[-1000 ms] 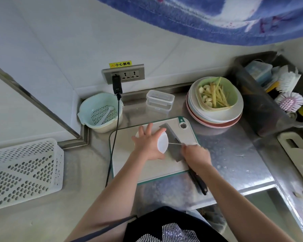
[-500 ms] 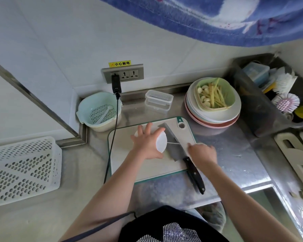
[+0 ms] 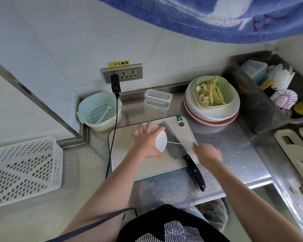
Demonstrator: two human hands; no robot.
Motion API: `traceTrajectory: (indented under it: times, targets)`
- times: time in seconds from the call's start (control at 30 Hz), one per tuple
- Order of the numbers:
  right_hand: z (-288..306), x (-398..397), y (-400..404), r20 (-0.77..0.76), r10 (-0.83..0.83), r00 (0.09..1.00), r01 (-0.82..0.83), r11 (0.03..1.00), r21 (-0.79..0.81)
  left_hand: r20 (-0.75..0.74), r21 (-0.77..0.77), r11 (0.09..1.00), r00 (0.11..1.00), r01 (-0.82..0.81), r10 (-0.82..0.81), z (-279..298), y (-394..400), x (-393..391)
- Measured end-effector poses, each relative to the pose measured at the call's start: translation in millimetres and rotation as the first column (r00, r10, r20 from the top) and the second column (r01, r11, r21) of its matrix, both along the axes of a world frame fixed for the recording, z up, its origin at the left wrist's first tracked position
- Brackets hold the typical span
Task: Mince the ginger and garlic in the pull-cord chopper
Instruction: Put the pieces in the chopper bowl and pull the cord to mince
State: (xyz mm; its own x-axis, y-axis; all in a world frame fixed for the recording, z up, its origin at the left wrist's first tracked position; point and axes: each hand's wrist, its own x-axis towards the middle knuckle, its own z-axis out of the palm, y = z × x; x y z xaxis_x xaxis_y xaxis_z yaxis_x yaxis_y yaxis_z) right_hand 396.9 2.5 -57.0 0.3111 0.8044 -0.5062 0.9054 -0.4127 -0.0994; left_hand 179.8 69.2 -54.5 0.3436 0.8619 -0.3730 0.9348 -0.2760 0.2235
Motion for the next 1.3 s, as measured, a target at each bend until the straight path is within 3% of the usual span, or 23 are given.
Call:
traceTrajectory:
  times: [0.07, 0.13, 0.23, 0.3, 0.37, 0.4, 0.47, 0.5, 0.57, 0.63, 0.73, 0.8, 0.87, 0.9, 0.97, 1.0, 1.1, 1.2, 1.23, 1.3]
  targets:
    - [1.1, 35.8, -17.5, 0.007, -0.241, 0.970, 0.241, 0.965, -0.105, 0.006, -0.004, 1.000, 1.000, -0.011, 0.011, -0.1, -0.7, 0.3]
    - [4.9, 29.7, -17.3, 0.068, -0.276, 0.959, 0.278, 0.960, -0.022, 0.007, 0.003, 1.000, 1.000, -0.015, 0.015, -0.5, -1.3, 1.8]
    - [14.5, -43.3, 6.1, 0.004, 0.023, 1.000, -0.023, 0.993, 0.118, -0.004, 0.009, 1.000, 1.000, -0.016, 0.016, 1.0, -1.0, 3.4]
    - [26.3, -90.9, 11.8, -0.038, 0.298, 0.954, -0.287, 0.941, 0.179, -0.007, 0.009, 1.000, 1.000, -0.016, 0.016, 2.3, -1.1, 0.9]
    - [29.0, -88.3, 11.7, 0.000, 0.333, 0.943, -0.328, 0.929, 0.174, -0.005, 0.006, 1.000, 1.000, -0.021, 0.021, 2.5, -0.8, -3.3]
    - [21.6, -66.5, 7.2, 0.035, 0.267, 0.963, -0.269, 0.955, 0.124, -0.002, 0.007, 1.000, 1.000, -0.019, 0.019, 2.0, -1.1, -5.0]
    - [10.2, -12.8, -11.8, 0.074, -0.040, 0.996, 0.040, 0.999, 0.010, 0.003, 0.022, 1.000, 1.000, -0.011, 0.011, 1.8, -1.7, -6.8]
    - [9.1, 6.9, -23.4, 0.098, -0.192, 0.977, 0.197, 0.979, -0.049, 0.003, 0.027, 1.000, 1.000, -0.011, 0.010, 2.2, -2.0, -6.7]
    - [12.8, 17.2, -33.0, 0.115, -0.313, 0.943, 0.322, 0.944, -0.073, 0.004, 0.028, 1.000, 1.000, -0.013, 0.013, 2.5, -2.2, -5.4]
    - [14.8, -10.8, -13.9, 0.042, -0.219, 0.975, 0.218, 0.976, 0.026, 0.001, 0.015, 1.000, 1.000, -0.015, 0.015, 2.2, -1.3, -4.0]
    - [25.0, -85.7, 12.0, -0.147, 0.179, 0.973, -0.162, 0.980, 0.120, -0.012, 0.007, 1.000, 1.000, -0.012, 0.012, 2.7, -0.8, -5.6]
    - [25.4, -95.0, 12.6, -0.121, 0.288, 0.950, -0.269, 0.951, 0.155, -0.006, 0.006, 1.000, 1.000, -0.003, 0.003, 1.9, -0.3, -8.0]
    - [18.1, -54.5, 3.5, -0.048, 0.117, 0.992, -0.112, 0.990, 0.083, 0.006, 0.002, 1.000, 1.000, -0.003, 0.003, 1.7, 0.6, -9.9]
    - [16.2, -28.3, -5.0, -0.014, -0.044, 0.999, 0.044, 0.998, 0.035, 0.008, 0.005, 1.000, 1.000, -0.002, 0.002, 2.1, 0.6, -10.1]
    - [20.8, 10.4, -23.0, 0.064, -0.312, 0.948, 0.314, 0.949, -0.022, 0.007, 0.017, 1.000, 1.000, -0.004, 0.004, 2.0, -0.7, -9.2]
    - [24.0, 15.5, -24.2, 0.094, -0.352, 0.931, 0.355, 0.935, -0.019, 0.008, 0.025, 1.000, 1.000, -0.005, 0.005, 1.5, -0.7, -8.7]
    - [20.6, -32.3, 5.4, 0.003, -0.166, 0.986, 0.165, 0.983, 0.079, 0.008, 0.015, 1.000, 1.000, -0.008, 0.008, 1.6, 0.4, -7.2]
    - [27.4, -104.5, 18.4, -0.164, 0.199, 0.966, -0.181, 0.976, 0.119, -0.003, 0.016, 1.000, 1.000, -0.005, 0.005, 1.0, -0.2, -8.5]
    - [25.2, -103.2, 19.1, -0.154, 0.221, 0.963, -0.203, 0.971, 0.124, -0.004, 0.018, 1.000, 1.000, -0.006, 0.006, 1.1, 0.0, -9.2]
    - [16.8, -59.9, 10.5, -0.096, 0.048, 0.994, -0.042, 0.998, 0.056, -0.006, 0.013, 1.000, 1.000, -0.008, 0.008, 1.1, 0.9, -10.1]
